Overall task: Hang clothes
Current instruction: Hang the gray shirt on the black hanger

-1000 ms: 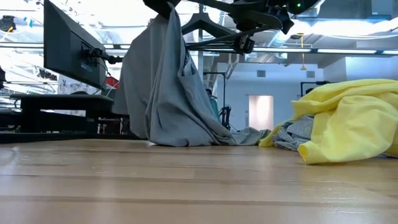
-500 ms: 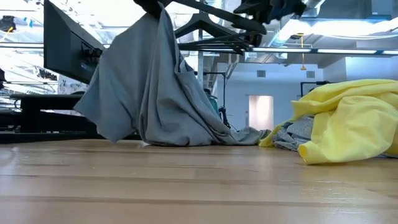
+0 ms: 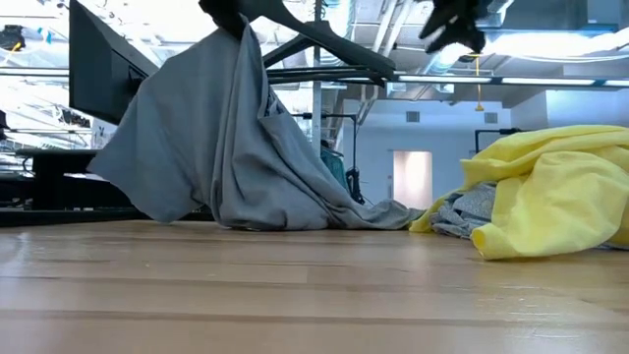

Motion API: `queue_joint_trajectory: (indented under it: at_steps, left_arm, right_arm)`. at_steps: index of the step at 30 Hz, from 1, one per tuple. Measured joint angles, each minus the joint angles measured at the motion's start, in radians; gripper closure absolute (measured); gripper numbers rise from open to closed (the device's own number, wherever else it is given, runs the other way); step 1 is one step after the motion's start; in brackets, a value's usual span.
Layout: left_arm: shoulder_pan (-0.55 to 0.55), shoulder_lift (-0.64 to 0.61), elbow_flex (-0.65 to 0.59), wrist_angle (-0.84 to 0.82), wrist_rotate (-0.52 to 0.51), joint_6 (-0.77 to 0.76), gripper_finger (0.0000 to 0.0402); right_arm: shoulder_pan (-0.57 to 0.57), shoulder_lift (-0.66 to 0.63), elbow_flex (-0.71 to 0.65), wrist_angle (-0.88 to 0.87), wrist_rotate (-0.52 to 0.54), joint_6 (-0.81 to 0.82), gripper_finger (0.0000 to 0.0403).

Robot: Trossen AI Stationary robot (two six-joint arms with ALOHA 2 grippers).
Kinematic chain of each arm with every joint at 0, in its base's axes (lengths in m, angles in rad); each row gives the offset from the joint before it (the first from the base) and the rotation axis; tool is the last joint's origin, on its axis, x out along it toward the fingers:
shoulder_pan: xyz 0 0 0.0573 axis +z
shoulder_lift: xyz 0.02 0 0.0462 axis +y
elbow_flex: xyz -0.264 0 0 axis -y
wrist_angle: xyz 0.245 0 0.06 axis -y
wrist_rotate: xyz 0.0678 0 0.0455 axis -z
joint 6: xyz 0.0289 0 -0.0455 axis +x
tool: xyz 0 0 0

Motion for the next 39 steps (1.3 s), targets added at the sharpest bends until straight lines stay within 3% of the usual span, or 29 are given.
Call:
queue_joint_trajectory:
  at_steps: [3,8,15,24,35,39]
  left_arm:
    - [0.001,0.000,0.000,0.028,0.001,-0.035,0.0373]
    - [0.001,0.000,0.000,0.097,0.004,-0.089,0.0373]
    - [0.001,0.007,-0.020,0.157,0.004,-0.123,0.0373]
    - [0.001,0.007,-0.035,0.206,-0.008,-0.145,0.0373]
    - [0.001,0.007,-0.035,0.214,-0.013,-0.132,0.0373]
    - [-0.002,0.007,-0.035,0.214,-0.013,-0.125,0.0373]
  right_arm:
    - [0.102,-0.032,-0.196,0.232,0.108,0.151,0.0255]
    - [0.188,0.045,-0.445,0.843,0.216,0.297,0.0255]
    - [0.189,0.333,-0.430,1.180,0.227,0.342,0.0255]
    - [0.214,0.536,-0.243,1.227,0.261,0.340,0.0255]
    - [0.261,0.589,-0.166,1.091,0.438,0.339,0.0256]
    - [0.251,0.606,-0.164,1.110,0.479,0.340,0.0293]
